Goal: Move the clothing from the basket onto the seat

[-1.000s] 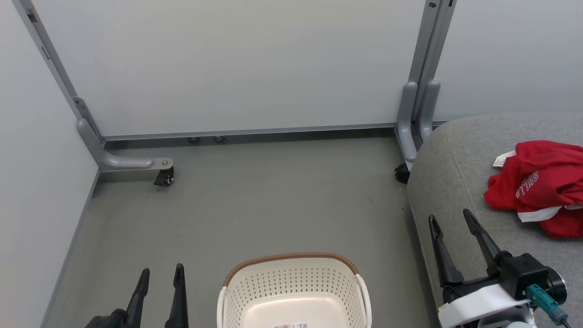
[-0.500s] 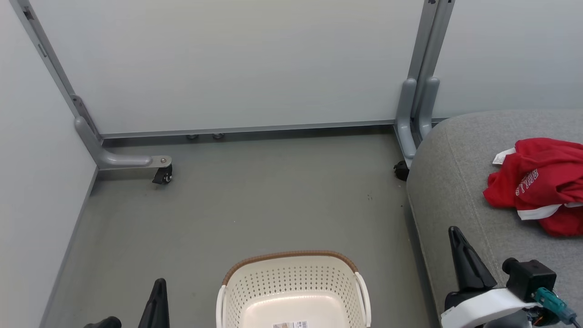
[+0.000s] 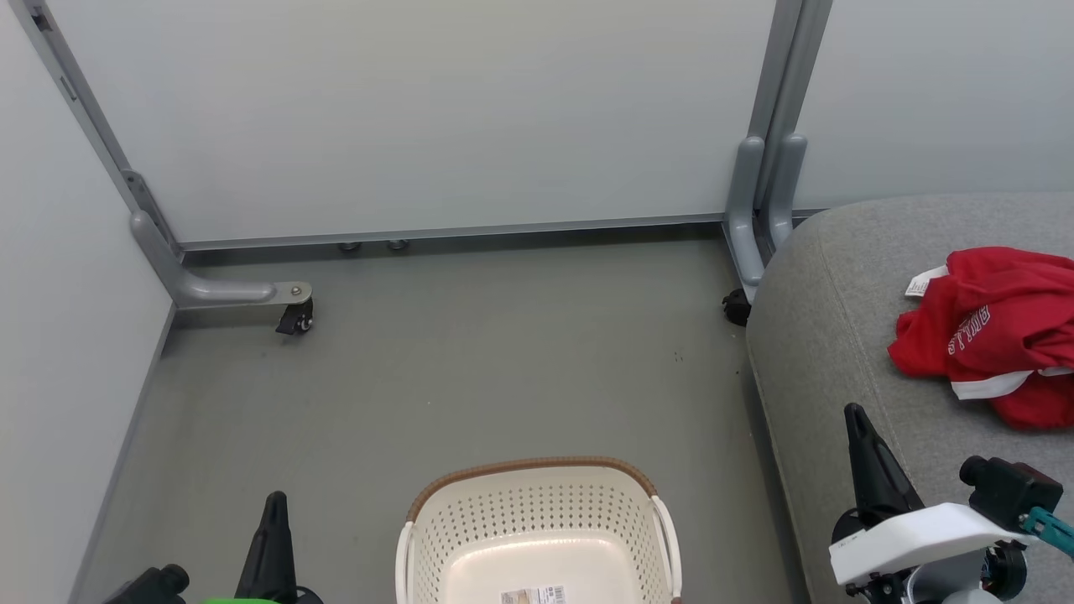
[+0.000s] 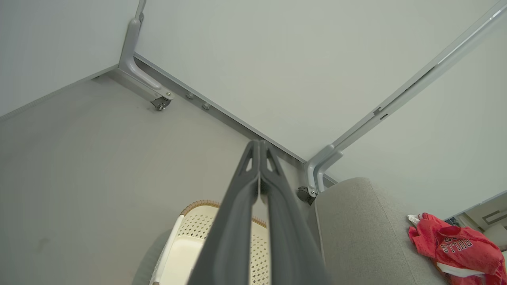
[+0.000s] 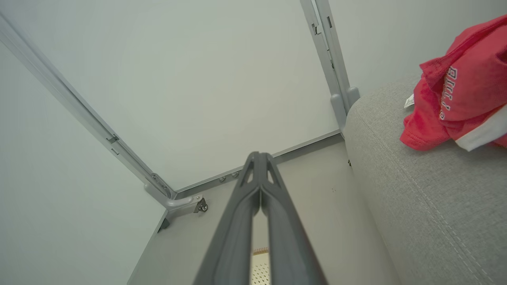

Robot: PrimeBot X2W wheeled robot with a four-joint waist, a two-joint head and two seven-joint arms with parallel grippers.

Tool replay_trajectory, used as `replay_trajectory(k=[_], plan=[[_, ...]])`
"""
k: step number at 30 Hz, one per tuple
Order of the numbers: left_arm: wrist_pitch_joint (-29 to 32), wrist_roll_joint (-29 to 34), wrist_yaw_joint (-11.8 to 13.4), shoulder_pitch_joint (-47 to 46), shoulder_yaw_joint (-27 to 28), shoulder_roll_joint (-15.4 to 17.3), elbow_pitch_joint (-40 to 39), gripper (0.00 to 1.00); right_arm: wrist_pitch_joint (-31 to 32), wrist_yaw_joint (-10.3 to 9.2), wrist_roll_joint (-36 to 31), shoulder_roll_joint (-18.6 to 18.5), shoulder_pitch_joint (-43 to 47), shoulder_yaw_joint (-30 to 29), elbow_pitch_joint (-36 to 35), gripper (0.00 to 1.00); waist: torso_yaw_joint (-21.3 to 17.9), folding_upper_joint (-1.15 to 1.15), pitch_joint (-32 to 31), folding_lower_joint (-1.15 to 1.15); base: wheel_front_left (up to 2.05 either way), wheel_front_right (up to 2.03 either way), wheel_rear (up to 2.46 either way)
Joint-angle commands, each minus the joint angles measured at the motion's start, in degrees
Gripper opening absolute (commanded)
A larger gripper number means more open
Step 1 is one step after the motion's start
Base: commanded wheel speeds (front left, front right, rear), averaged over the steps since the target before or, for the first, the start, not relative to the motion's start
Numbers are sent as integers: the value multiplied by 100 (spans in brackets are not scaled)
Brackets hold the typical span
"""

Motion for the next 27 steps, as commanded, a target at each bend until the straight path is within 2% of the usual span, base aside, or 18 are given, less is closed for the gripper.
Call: replay_trajectory(k=[1,27], plan=[[41,-209,-13,-214,50,58,-73,0,45,-2,242,-4,-177,-45,-45,0,-5,0,7,0,0,0,0],[551,-1964,-28,-603,288,86,-31,0,553,-4,2330,45,-464,-295,165,0,-77,0,127,0,0,0,0]])
